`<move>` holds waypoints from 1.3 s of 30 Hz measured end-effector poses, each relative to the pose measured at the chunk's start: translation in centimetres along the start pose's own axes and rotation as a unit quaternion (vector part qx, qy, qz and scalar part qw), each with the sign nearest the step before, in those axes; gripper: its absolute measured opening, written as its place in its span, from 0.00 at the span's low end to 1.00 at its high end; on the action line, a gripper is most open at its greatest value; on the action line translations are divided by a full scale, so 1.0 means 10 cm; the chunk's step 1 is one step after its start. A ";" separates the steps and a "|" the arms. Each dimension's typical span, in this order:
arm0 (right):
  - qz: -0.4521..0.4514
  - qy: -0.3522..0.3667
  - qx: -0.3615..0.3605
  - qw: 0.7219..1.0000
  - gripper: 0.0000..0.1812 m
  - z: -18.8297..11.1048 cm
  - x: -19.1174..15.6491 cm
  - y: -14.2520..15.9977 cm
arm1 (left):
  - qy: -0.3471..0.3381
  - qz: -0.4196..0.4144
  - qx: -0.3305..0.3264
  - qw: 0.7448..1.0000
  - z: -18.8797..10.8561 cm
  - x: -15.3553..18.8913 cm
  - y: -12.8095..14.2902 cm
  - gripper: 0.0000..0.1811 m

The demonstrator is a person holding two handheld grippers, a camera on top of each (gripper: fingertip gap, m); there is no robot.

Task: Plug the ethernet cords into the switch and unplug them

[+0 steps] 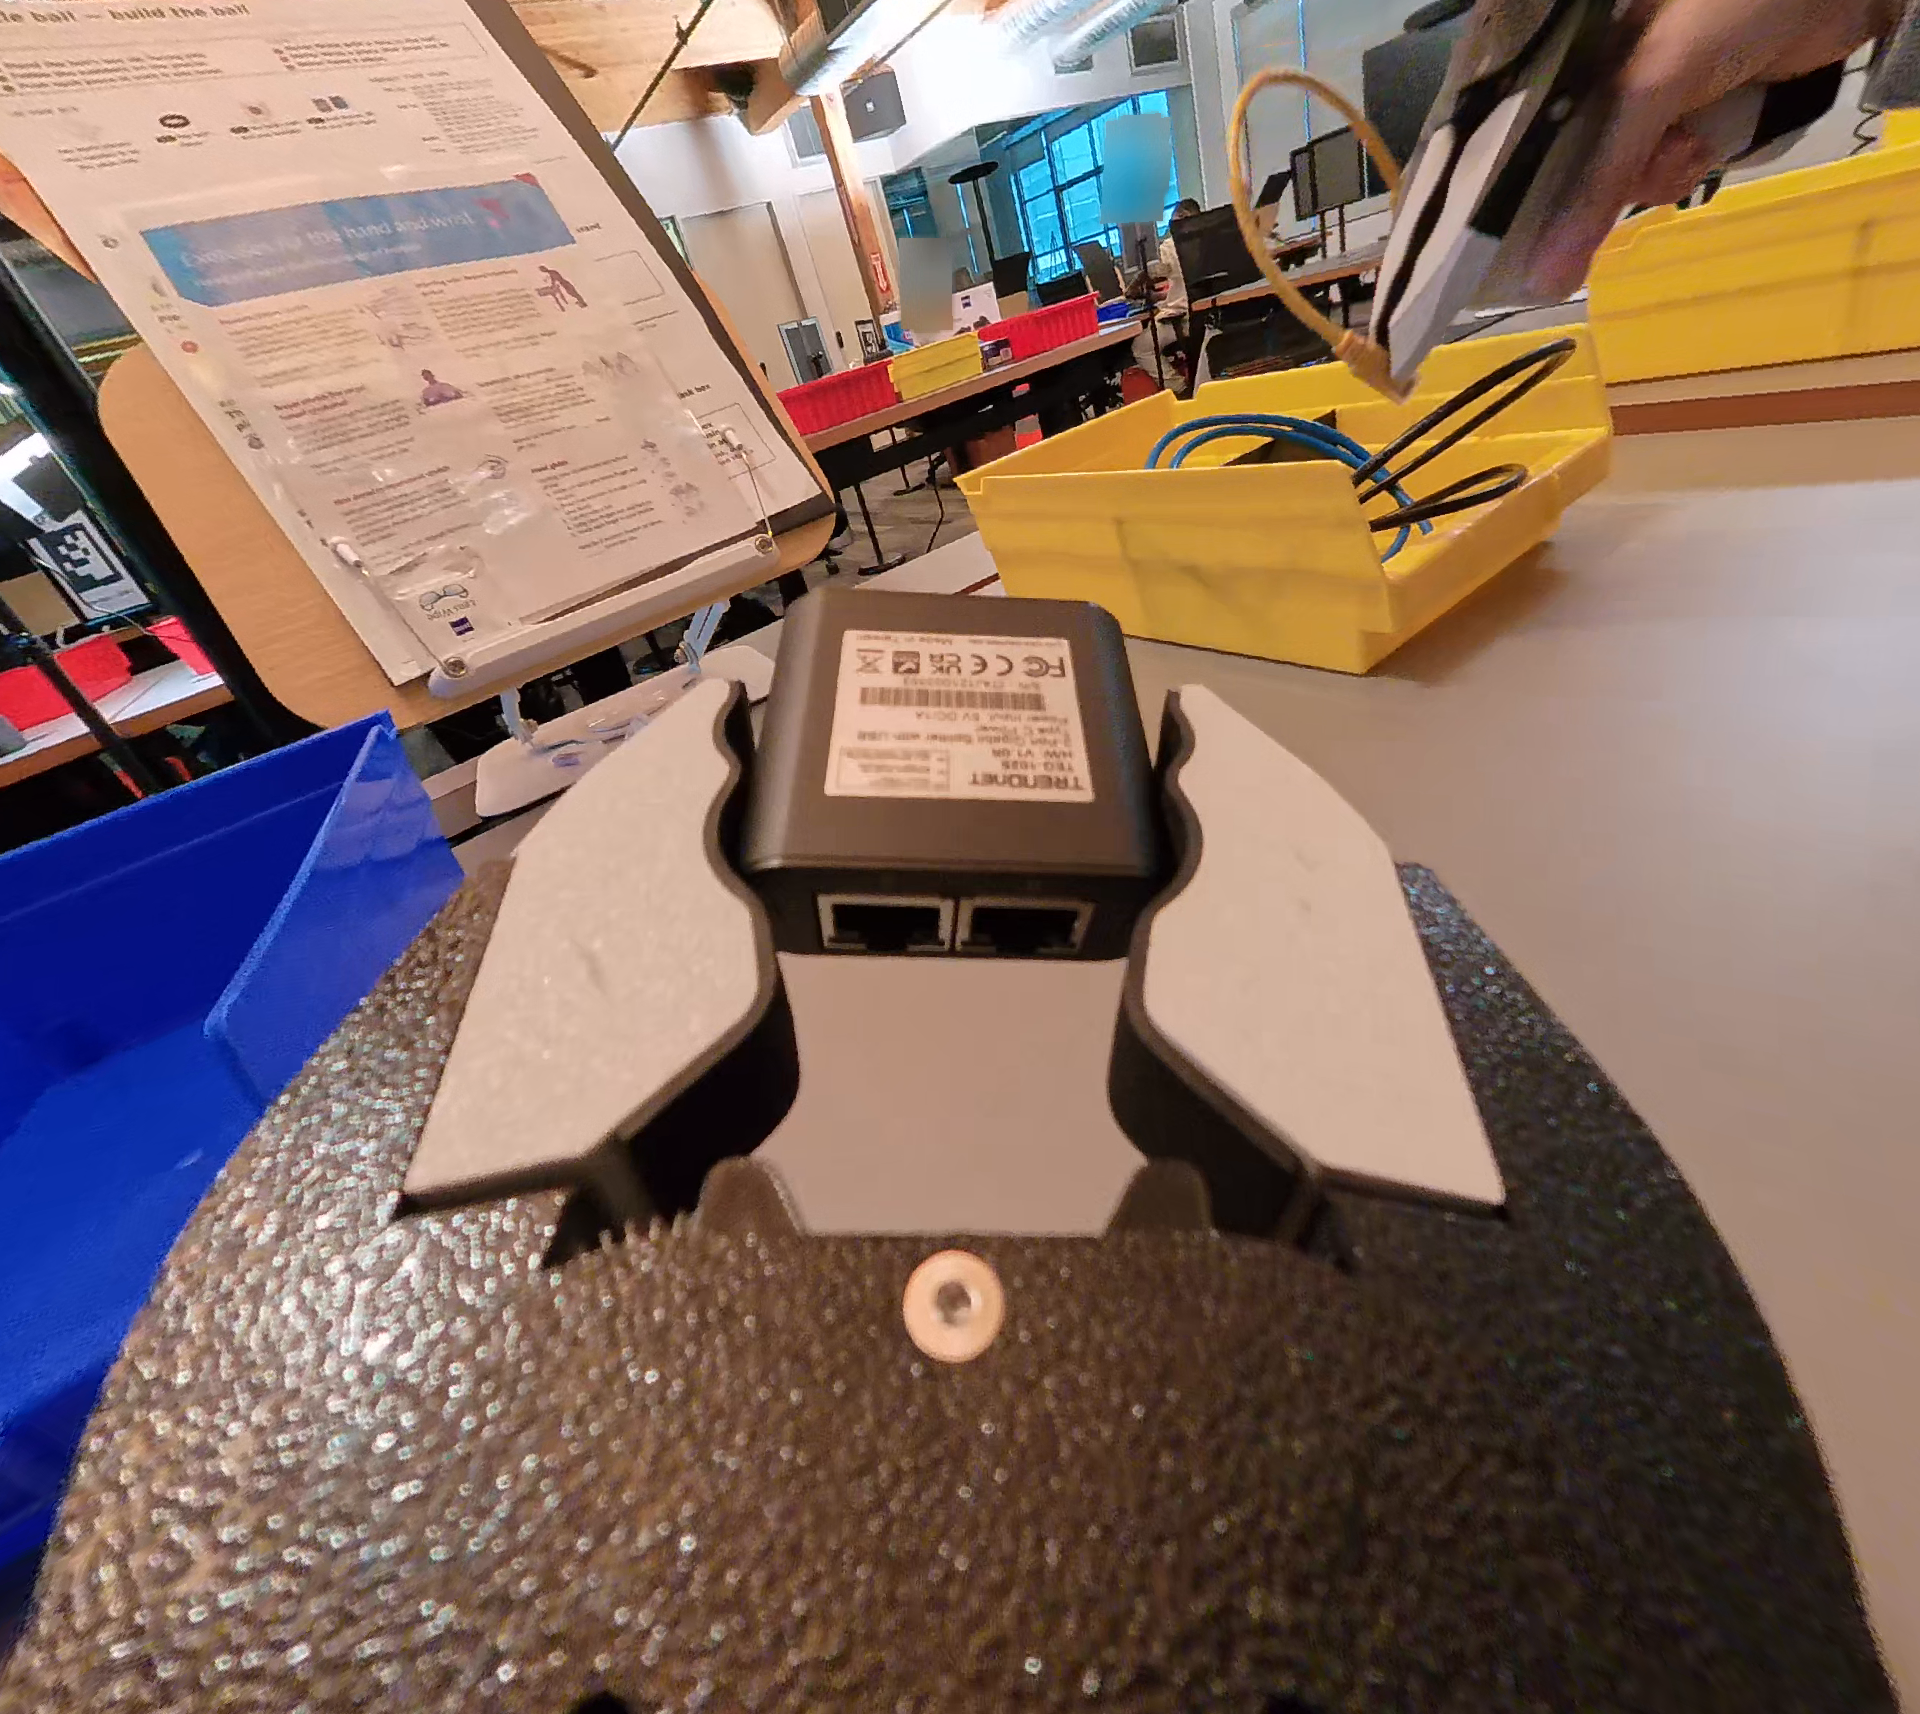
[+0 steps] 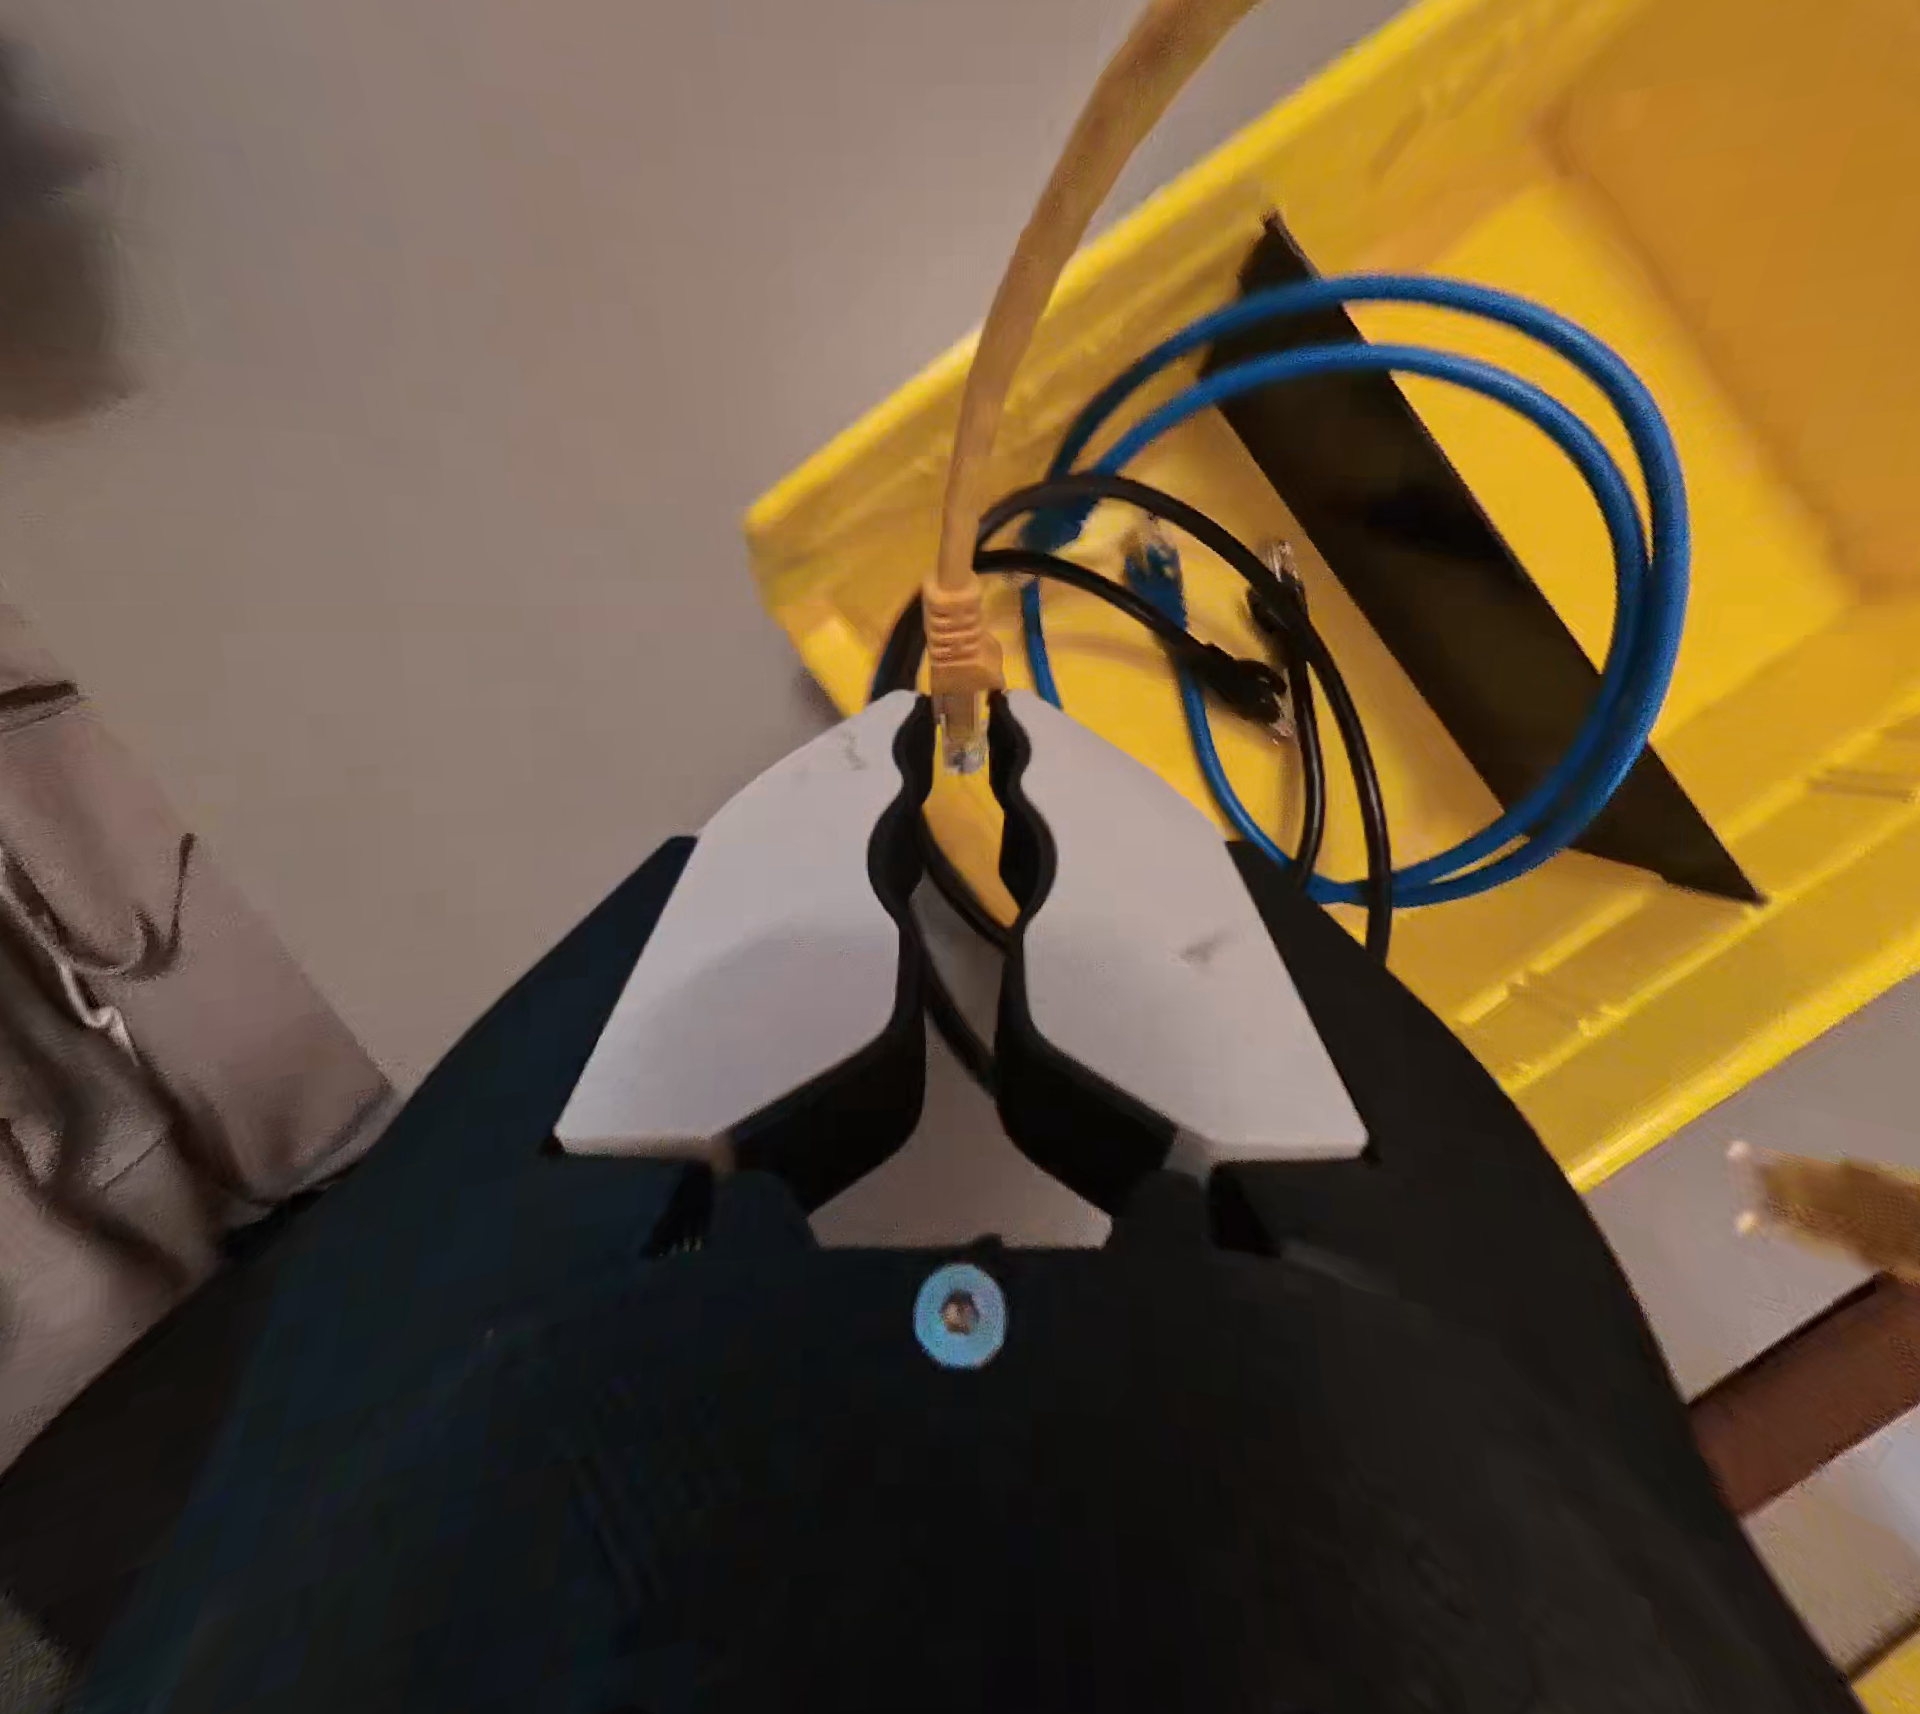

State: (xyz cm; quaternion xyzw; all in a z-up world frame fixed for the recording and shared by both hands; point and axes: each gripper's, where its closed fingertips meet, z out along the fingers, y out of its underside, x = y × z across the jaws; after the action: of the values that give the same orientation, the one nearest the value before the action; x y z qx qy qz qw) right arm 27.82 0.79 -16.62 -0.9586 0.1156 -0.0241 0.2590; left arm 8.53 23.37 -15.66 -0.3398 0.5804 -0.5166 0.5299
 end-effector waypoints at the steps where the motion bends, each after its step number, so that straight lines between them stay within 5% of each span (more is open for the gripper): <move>1: 0.015 -0.010 -0.016 1.000 0.06 0.07 0.02 0.05 | -0.001 0.000 0.000 1.000 0.00 0.00 0.00 0.40; 6: 0.081 -0.045 0.008 0.996 0.07 0.48 0.04 0.02 | 0.003 -0.003 -0.002 1.000 0.02 0.02 0.02 0.40; 11: 0.114 -0.043 0.046 0.991 0.21 0.69 0.11 0.00 | 0.006 -0.003 -0.004 1.000 0.00 0.03 0.04 0.40; 19: 0.035 0.067 0.126 0.989 0.37 0.04 0.19 -0.43 | 0.022 -0.010 -0.011 1.000 0.01 0.05 0.07 0.40; 22: -0.119 -0.007 0.225 0.967 0.45 -0.14 -0.57 -0.83 | 0.072 -0.018 -0.021 0.997 0.01 0.17 0.06 0.40; 25: -0.281 -0.131 0.270 0.912 0.43 -0.02 -1.68 -0.84 | 0.154 -0.048 -0.017 0.987 -0.03 0.37 -0.03 0.40; 29: -0.351 -0.203 0.321 0.856 0.40 0.21 -2.60 -0.90 | 0.248 -0.054 -0.024 0.967 -0.12 0.67 -0.15 0.40; 32: -0.369 -0.222 0.357 0.829 0.40 0.24 -2.89 -1.00 | 0.289 -0.052 -0.012 0.956 -0.18 0.81 -0.25 0.41; 39: -0.407 -0.249 0.336 0.812 0.35 0.24 -2.92 -0.92 | 0.342 -0.060 0.006 0.938 -0.31 0.91 -0.32 0.40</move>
State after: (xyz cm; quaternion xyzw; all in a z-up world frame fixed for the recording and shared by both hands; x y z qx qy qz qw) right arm 1.65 16.51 -13.70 -0.7447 -0.3690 0.0747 0.5511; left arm 3.12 14.76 -15.31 -0.1731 0.7020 -0.6361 0.2695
